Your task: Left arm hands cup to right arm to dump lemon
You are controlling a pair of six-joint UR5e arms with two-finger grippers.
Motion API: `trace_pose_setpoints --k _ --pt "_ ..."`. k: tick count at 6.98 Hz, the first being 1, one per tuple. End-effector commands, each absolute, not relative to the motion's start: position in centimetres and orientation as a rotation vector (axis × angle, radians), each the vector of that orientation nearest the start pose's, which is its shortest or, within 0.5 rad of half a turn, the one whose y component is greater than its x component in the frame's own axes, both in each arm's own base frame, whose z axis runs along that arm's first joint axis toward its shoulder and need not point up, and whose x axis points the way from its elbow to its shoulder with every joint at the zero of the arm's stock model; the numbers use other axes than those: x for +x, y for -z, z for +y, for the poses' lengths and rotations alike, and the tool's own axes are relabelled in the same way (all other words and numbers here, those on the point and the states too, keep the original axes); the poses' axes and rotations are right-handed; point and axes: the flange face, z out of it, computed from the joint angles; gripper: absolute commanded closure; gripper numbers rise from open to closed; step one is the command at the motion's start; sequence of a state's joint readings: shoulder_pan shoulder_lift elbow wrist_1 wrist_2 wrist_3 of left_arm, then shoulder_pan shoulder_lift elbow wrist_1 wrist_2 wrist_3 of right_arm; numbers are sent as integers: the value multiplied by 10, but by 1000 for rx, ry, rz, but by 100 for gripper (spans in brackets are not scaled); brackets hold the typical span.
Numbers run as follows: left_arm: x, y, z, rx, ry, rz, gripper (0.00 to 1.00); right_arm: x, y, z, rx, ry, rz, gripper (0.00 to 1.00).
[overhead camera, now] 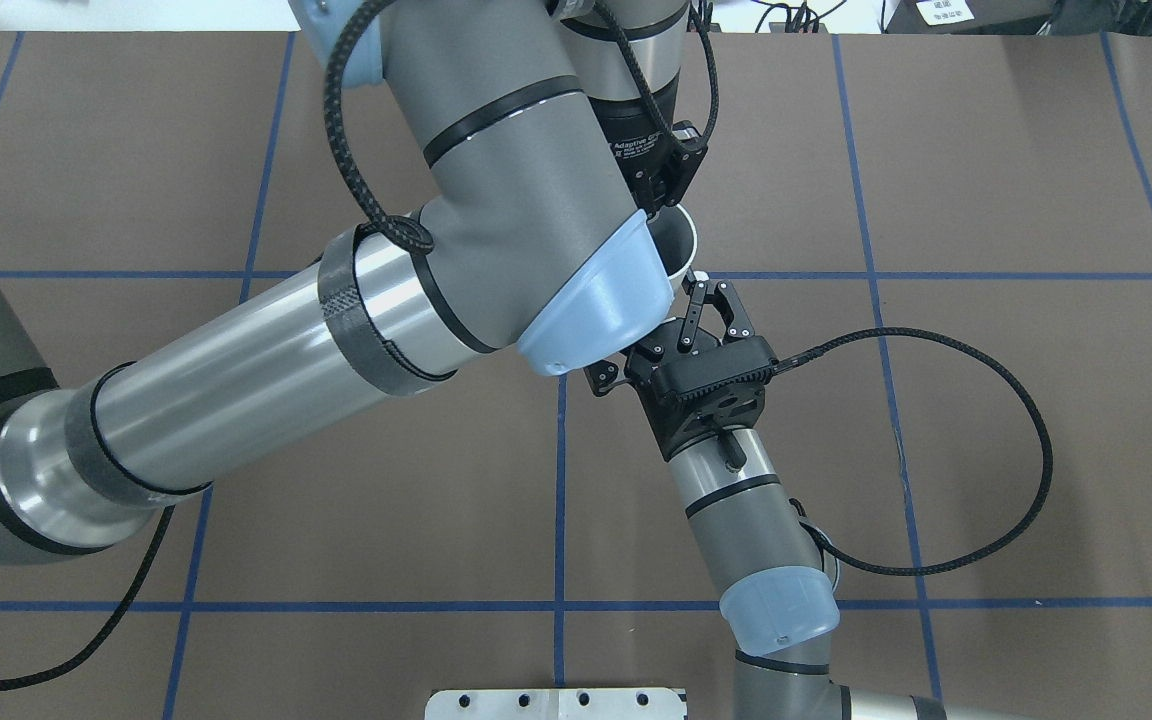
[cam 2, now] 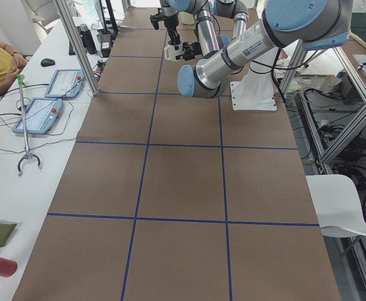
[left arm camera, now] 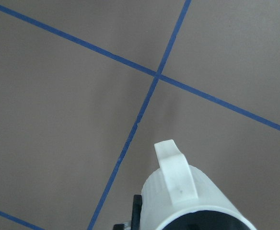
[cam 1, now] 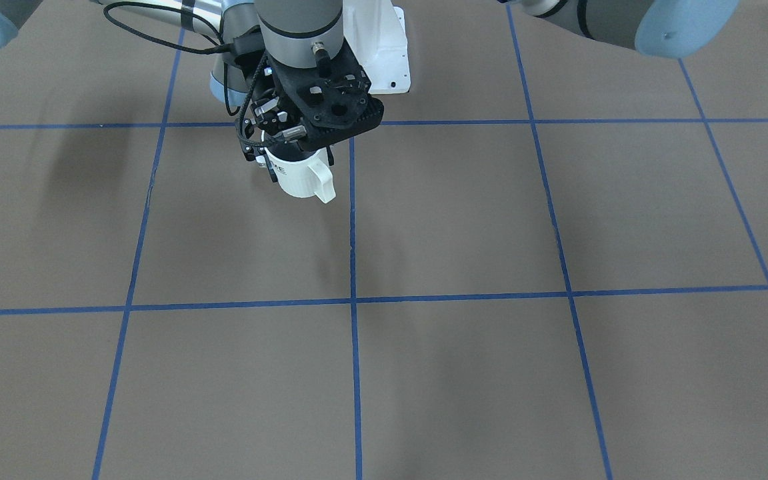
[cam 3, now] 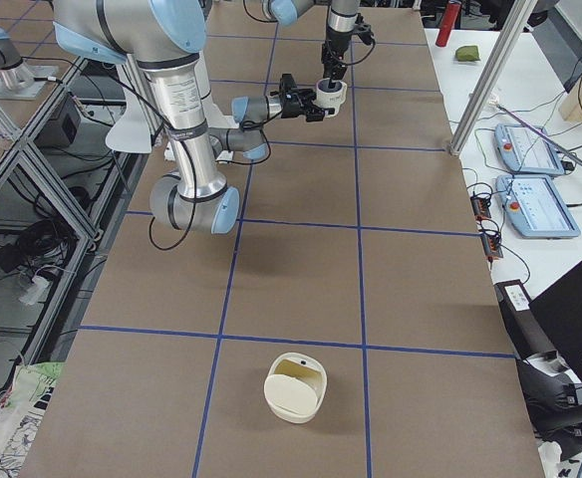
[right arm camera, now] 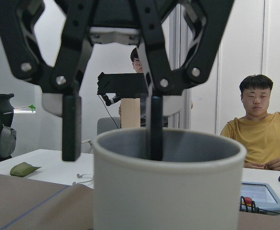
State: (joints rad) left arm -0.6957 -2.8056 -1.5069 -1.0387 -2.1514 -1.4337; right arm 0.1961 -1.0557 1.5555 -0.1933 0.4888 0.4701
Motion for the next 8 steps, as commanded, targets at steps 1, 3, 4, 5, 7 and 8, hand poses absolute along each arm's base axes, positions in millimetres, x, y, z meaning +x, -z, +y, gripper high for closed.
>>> trace_pose_setpoints --k 1,3,4,5,7,8 --pt "474 51 -497 -268 338 798 48 -513 -236 -329 1509 -351 -838 62" --pt "474 51 -497 -270 338 799 56 -512 -237 -331 1510 -353 -836 62" --pt "474 51 -497 -270 338 799 58 -511 -237 -332 1511 -354 -835 62" --pt "474 52 -497 -269 337 800 61 -510 -237 -333 1512 -356 -832 62" --pt "475 52 -496 -270 336 800 70 -509 -237 -334 1513 -357 -831 62" --pt "474 52 -497 -270 338 799 77 -509 -237 -334 1513 -359 -832 62"
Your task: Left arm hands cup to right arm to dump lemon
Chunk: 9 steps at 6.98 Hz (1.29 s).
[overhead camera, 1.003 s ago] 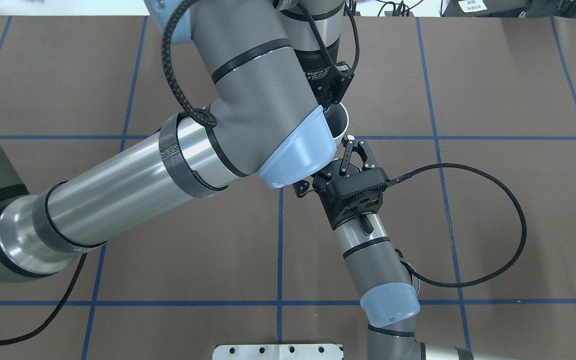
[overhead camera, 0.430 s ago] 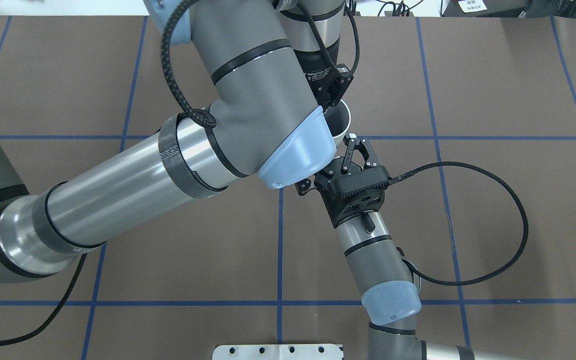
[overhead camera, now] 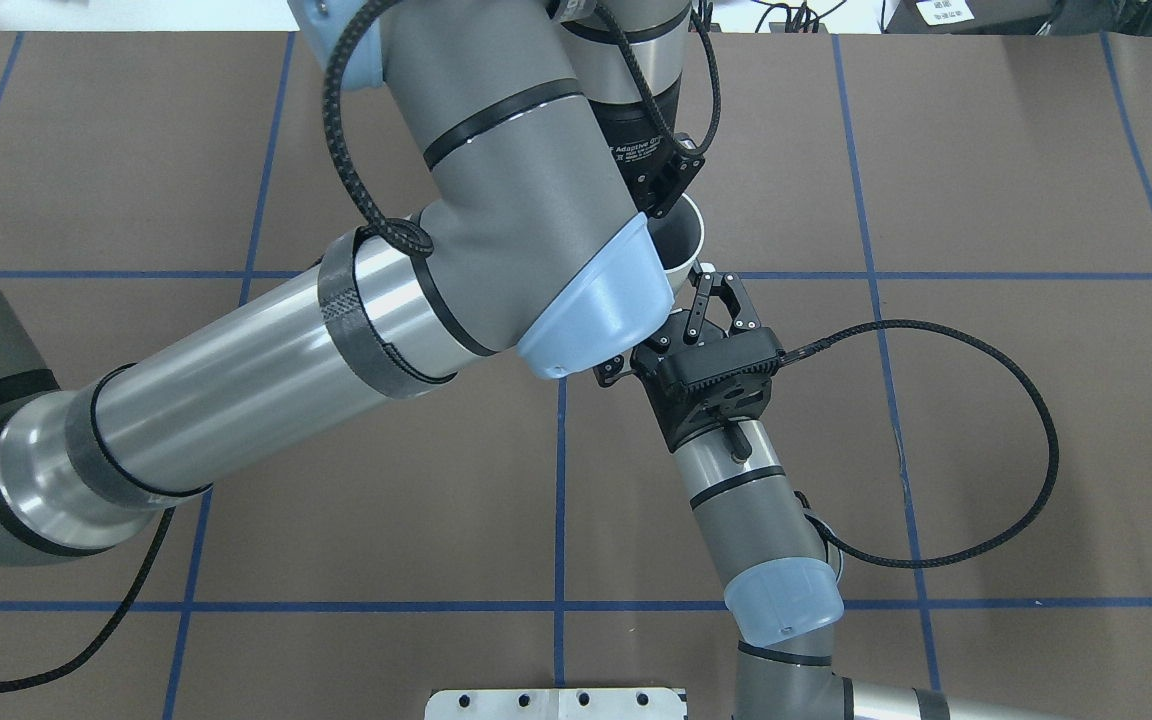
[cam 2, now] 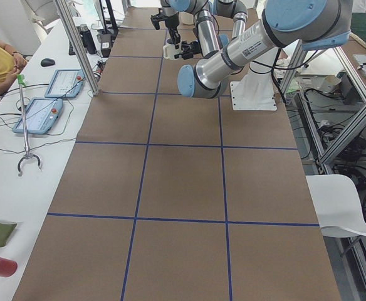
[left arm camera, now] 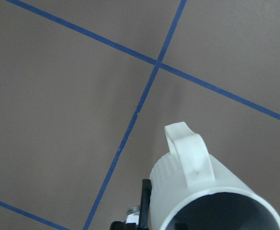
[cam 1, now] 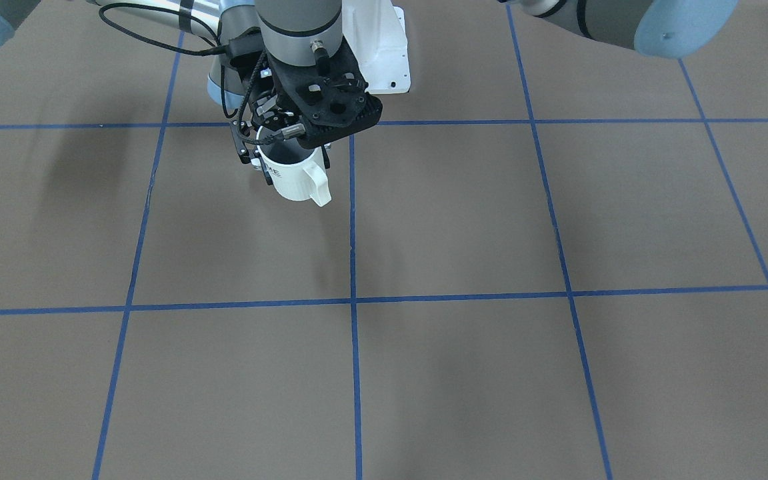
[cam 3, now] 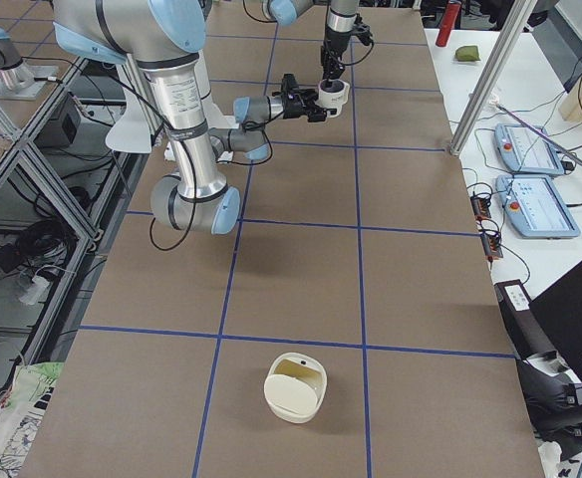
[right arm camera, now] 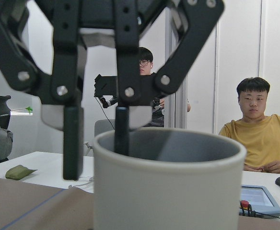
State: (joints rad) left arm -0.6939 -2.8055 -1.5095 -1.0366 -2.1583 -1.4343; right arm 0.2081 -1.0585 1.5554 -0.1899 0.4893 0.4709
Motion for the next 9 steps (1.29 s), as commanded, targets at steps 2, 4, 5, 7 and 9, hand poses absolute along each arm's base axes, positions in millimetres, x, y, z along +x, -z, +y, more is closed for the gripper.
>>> trace_pose_setpoints --k 2,4,5,7,9 --pt "473 54 -495 -271 340 802 100 -509 -237 -334 1513 -360 -831 54" --pt "471 57 -492 -293 333 812 100 -508 -239 -334 1513 -363 -829 0" --pt "471 60 -491 -292 330 818 100 -512 -244 -331 1509 -351 -822 0" --pt "460 67 -485 -279 322 844 100 -521 -263 -315 1491 -306 -818 0" --pt "418 70 -493 -222 338 896 100 -514 -269 -317 1488 -321 -824 0"
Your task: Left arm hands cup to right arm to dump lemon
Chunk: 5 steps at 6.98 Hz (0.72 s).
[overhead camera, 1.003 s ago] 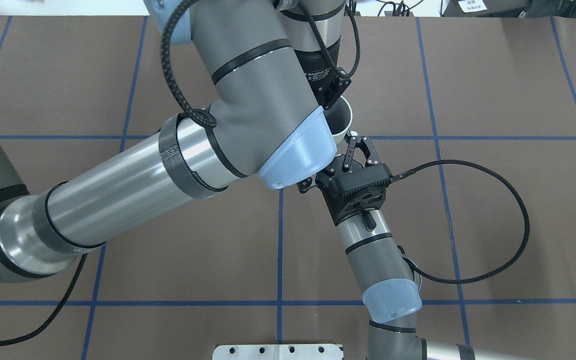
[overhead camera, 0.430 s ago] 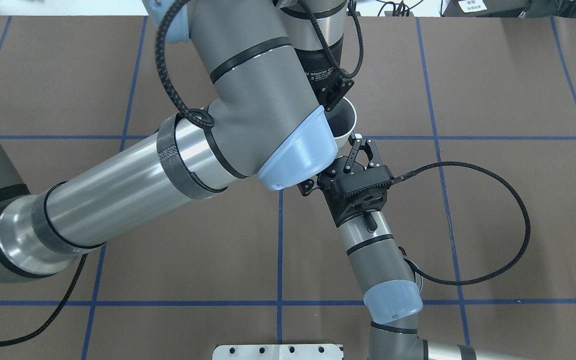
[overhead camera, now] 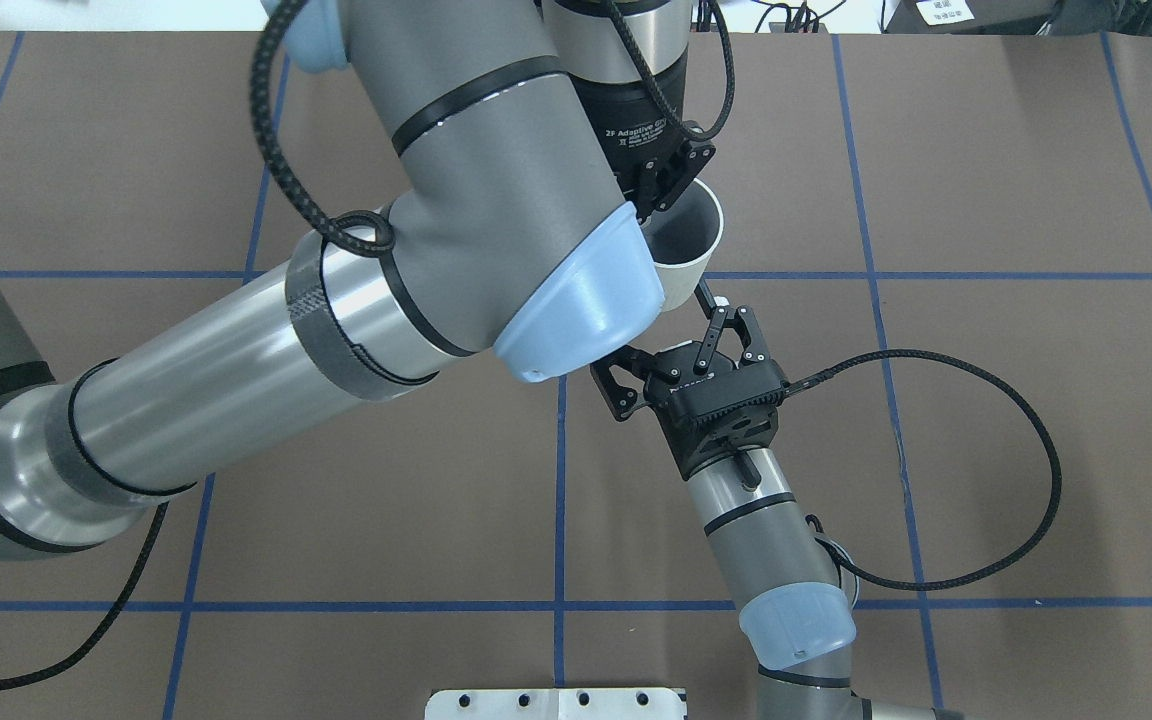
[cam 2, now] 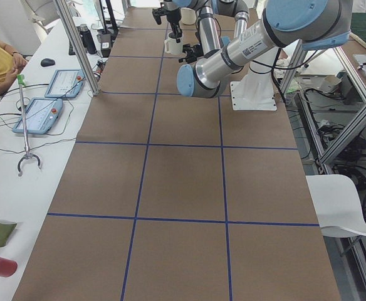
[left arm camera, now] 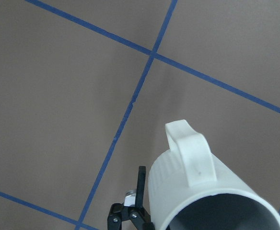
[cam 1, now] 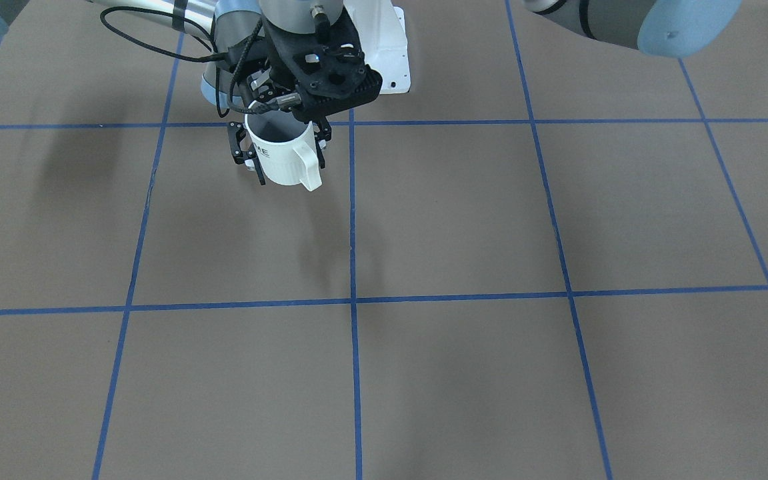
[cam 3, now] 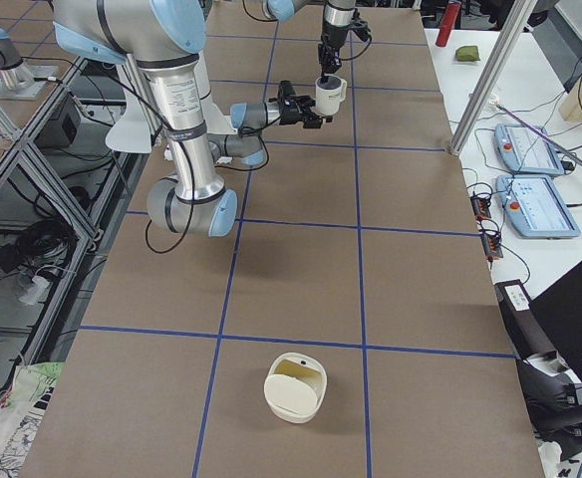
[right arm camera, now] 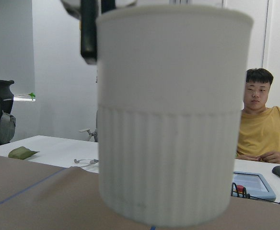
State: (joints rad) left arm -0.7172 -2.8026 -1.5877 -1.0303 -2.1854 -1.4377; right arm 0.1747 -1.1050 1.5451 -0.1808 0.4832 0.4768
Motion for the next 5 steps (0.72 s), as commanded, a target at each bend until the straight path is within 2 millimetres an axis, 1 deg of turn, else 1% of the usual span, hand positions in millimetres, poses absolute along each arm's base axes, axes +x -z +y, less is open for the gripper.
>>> trace_pose_setpoints --k 1,2,3,4,5 --pt "385 33 -501 -172 313 906 100 -508 -284 -328 1477 -335 -816 0" --pt "358 -10 -501 -127 266 902 100 -493 -315 -348 1411 -365 -902 0" --pt "329 -47 -500 -95 249 894 100 -480 -331 -373 1383 -314 -904 0" --pt "311 -94 -491 -74 194 870 100 -470 -338 -409 1348 -241 -817 0" --pt "293 -134 -486 -54 143 843 100 -450 -343 -445 1306 -189 -783 0"
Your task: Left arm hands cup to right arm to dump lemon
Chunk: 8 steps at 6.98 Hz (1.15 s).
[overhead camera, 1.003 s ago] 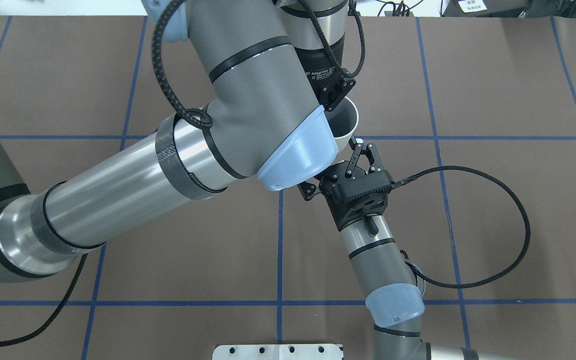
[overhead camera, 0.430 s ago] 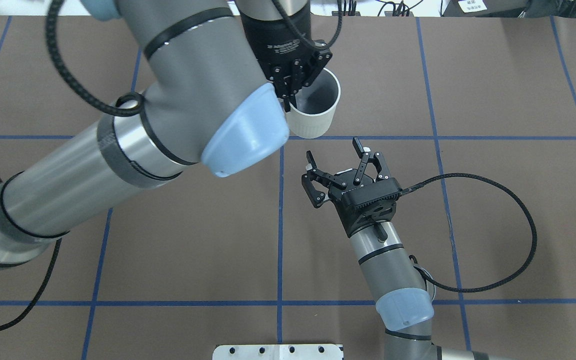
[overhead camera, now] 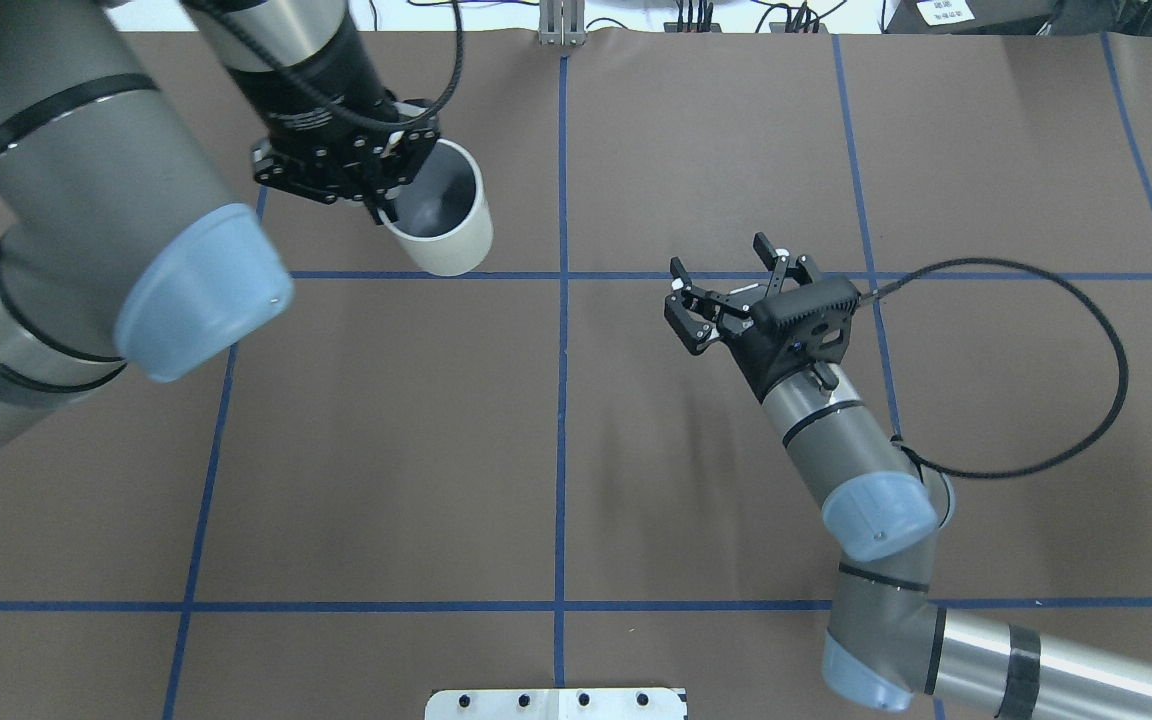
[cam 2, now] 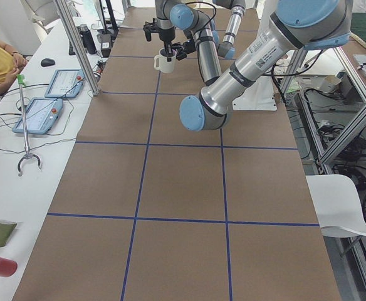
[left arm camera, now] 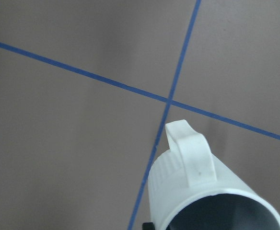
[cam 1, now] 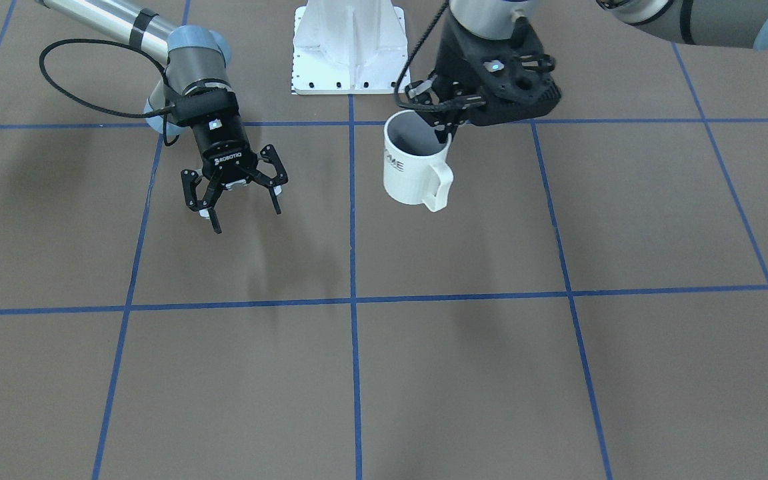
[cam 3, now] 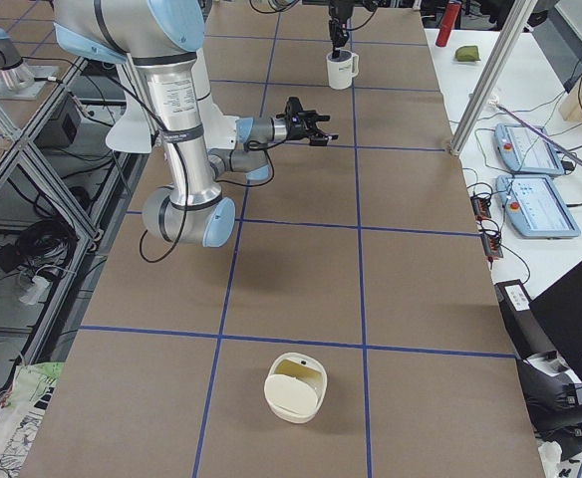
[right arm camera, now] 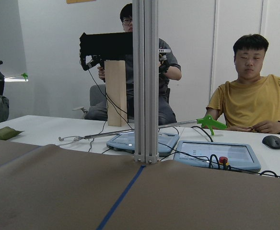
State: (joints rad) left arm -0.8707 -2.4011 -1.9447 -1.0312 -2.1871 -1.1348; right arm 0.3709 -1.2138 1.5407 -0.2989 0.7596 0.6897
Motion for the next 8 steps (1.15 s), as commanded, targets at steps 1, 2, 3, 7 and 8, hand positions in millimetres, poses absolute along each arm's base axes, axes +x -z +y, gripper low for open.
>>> trace_pose_setpoints --k 1,2,3,7,8 --pt "280 -169 -489 -42 102 807 100 -423 -356 -481 1234 -137 -784 0" --pt "269 -205 -495 -34 44 767 100 -383 -384 -515 1090 -82 -804 0" --pt "247 -238 -504 -26 0 735 100 -306 -397 -569 887 -10 -848 0" --pt "212 -375 -497 16 -74 730 100 -134 -428 -630 518 142 -847 0" --pt "211 -422 -495 23 -95 731 100 -93 -439 -630 450 168 -876 0"
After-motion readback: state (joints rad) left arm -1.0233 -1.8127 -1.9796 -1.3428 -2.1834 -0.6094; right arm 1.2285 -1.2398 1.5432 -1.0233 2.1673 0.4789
